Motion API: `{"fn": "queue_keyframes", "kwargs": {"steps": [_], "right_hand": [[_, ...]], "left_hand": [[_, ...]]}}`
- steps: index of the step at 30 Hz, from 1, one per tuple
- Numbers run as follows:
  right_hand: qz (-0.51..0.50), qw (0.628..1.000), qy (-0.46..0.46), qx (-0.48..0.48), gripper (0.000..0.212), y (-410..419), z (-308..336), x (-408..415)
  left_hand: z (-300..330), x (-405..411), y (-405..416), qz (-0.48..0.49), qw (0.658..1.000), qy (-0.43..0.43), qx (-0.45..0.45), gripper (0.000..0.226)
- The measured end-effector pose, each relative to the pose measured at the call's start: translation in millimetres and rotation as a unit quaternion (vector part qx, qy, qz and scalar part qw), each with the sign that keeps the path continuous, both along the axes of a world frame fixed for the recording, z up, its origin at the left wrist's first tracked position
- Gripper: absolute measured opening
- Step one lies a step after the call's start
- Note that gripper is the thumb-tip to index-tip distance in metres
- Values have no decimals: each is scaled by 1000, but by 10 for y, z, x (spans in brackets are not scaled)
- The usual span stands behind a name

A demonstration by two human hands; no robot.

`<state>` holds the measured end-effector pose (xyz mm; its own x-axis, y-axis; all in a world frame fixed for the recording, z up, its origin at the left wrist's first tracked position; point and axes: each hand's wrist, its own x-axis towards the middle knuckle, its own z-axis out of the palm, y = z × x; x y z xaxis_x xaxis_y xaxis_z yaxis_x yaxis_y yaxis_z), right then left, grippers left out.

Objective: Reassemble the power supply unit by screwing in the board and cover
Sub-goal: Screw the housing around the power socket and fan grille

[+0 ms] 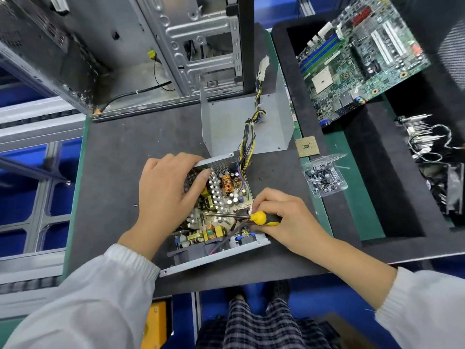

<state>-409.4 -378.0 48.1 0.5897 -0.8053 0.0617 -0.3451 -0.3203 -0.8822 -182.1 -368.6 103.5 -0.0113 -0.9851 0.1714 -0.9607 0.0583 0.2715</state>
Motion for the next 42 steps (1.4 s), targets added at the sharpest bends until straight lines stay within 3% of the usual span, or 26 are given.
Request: {"fn": "queue_keyframes", "kwargs": {"steps": [7,17,33,35,38,40,42], "right_hand": [[16,1000,-12,-16,9,19,-21,-17],[29,997,6,-71,3,-29,-39,-40],[-14,997,57,-41,18,23,6,0],[-15,996,81,-34,16,13,23,4],[-7,995,93,-23,11,0,49,0],[-3,995,99,-17,11,7,68,-5],[1,994,104,-19,11,20,100,-6]], "left_hand": [[-8,-6,-2,7,1000,-11,-3,27],[-23,8,2,0,1000,-9,-8,34],[-34,41,0,-10,1000,-23,2,34],[51,44,2,-1,999,32,27,35],[302,50,-169,60,970,232,45,41],[428,40,-534,115,958,249,83,54],[527,-5,-933,156,938,252,179,69]]}}
